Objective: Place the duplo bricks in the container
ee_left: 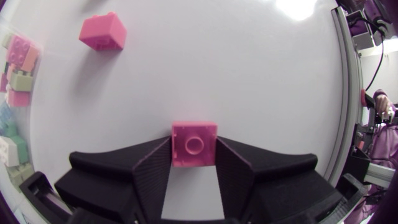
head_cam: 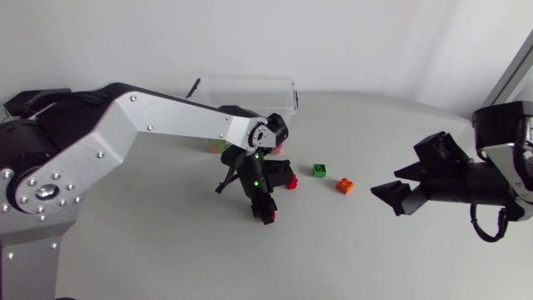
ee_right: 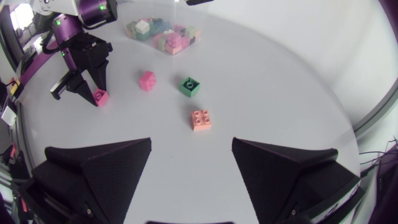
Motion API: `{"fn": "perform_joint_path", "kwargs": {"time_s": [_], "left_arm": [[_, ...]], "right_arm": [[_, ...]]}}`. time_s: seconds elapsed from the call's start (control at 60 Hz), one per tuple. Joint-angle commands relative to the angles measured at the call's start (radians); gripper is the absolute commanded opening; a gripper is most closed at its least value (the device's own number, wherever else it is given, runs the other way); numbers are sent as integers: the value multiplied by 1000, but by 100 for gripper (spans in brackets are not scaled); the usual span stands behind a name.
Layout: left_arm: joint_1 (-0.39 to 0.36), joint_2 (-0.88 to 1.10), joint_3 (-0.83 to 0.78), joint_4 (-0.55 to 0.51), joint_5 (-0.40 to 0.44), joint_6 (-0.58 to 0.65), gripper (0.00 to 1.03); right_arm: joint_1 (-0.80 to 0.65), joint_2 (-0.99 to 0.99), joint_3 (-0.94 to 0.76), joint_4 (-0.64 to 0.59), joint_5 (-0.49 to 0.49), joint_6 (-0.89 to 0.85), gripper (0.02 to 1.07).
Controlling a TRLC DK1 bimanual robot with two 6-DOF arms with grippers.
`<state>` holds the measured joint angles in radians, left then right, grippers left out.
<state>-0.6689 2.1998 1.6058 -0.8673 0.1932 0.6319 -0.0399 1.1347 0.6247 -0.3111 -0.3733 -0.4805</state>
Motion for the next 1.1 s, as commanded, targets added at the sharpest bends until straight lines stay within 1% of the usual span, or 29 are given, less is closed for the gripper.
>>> {"fn": "perform_joint_path", "kwargs": {"time_s": [0.0,0.25,0.35,0.45,0.517,0.55,0.7,0.767,0.833,1.0,1.033,1.083], "left_arm": [[9,8,5,-24,-14,-5,31],[34,-121,16,-73,-5,-9,31],[42,-181,23,-76,3,-17,31],[57,-236,51,-76,6,-31,31],[74,-256,80,-76,20,-43,31],[84,-265,97,-76,32,-44,31],[130,-285,161,-68,89,-58,31],[150,-287,183,-56,120,-69,31],[170,-288,192,-19,124,-90,31],[216,-288,200,65,149,-143,31],[223,-287,200,82,150,-155,32],[232,-287,200,108,150,-170,32]], "right_arm": [[28,82,35,18,2,-23,96],[63,341,158,49,4,-29,96],[77,436,199,64,8,-36,96],[89,528,237,78,33,-58,96],[89,579,262,89,39,-67,95],[89,603,273,90,40,-75,92],[89,682,316,112,57,-83,91],[89,711,334,115,60,-89,91],[90,737,354,115,66,-90,91],[103,774,382,112,68,-93,74],[106,777,383,109,68,-93,69],[112,777,383,109,70,-93,59]]}}
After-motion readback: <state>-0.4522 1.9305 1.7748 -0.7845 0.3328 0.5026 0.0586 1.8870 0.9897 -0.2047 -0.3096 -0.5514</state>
